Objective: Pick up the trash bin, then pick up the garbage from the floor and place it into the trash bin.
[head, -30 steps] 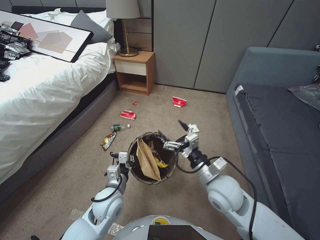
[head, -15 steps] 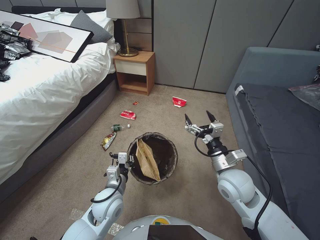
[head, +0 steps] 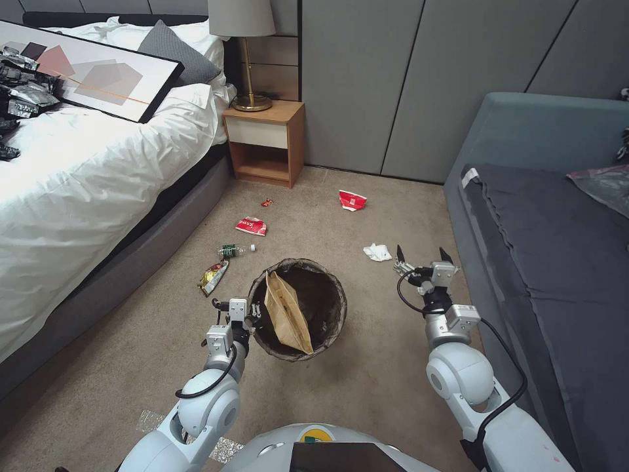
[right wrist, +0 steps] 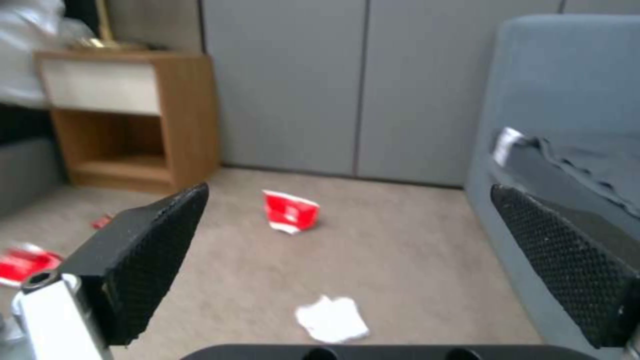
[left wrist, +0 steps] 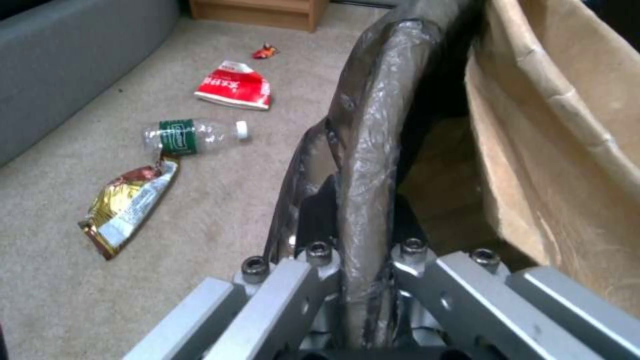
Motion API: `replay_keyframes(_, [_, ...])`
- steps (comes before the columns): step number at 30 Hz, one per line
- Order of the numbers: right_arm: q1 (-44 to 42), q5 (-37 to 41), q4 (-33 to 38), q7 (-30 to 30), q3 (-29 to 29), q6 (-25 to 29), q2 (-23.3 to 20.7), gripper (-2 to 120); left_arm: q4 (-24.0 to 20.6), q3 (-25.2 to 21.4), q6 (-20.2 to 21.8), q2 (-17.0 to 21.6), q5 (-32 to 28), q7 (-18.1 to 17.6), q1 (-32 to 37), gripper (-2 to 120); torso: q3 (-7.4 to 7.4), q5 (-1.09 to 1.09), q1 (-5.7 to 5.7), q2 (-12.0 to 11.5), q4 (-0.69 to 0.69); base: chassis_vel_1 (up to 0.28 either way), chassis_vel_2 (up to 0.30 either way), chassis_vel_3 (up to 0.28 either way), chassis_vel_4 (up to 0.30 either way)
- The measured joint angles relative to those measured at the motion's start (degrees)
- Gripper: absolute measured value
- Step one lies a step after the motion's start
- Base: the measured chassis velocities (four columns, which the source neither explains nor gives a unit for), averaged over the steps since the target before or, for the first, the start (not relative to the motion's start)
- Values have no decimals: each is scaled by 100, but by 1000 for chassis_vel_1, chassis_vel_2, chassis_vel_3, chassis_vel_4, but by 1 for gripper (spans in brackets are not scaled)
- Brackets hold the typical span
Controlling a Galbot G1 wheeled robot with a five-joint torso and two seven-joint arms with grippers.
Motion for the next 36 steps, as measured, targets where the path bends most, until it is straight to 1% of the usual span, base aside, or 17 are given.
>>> replay_keyframes(2, [-143, -337, -295, 14, 117, 166, 270, 100, 53, -42, -17, -7, 4, 2, -19, 0, 0, 0, 0, 0, 0, 0, 0, 0, 0])
replay_keyframes(3, [-143, -337, -295, 14, 117, 166, 270, 100, 53, -42, -17, -7, 4, 2, -19, 0, 0, 0, 0, 0, 0, 0, 0, 0, 0])
replay_keyframes(9, [-498, -602, -357, -62, 199, 396, 636, 100, 153, -76, -43, -9, 9, 6, -50, 0, 0, -1, 0, 0, 0, 0, 0, 0, 0])
replay_keyframes(13, [-676, -691, -277, -130, 201, 465, 752, 100, 202, -76, -53, -26, 21, 8, -76, 0, 1, -1, 0, 0, -1, 0, 0, 0, 0])
replay_keyframes(22, [-989, -873, -174, -287, 224, 630, 883, 100, 264, -79, -70, -51, 33, 18, -101, 0, 0, 0, 0, 0, -1, 0, 0, 0, 0])
replay_keyframes(28, [-1034, -902, -166, -291, 213, 658, 911, 100, 285, -80, -87, -63, 54, 27, -98, 0, 0, 0, 0, 0, -1, -16, 11, 8, -6])
replay_keyframes(36, [-993, -891, -140, -288, 201, 646, 905, 100, 285, -78, -91, -63, 61, 30, -94, 0, 0, 0, 0, 0, 0, -144, 160, 161, -170])
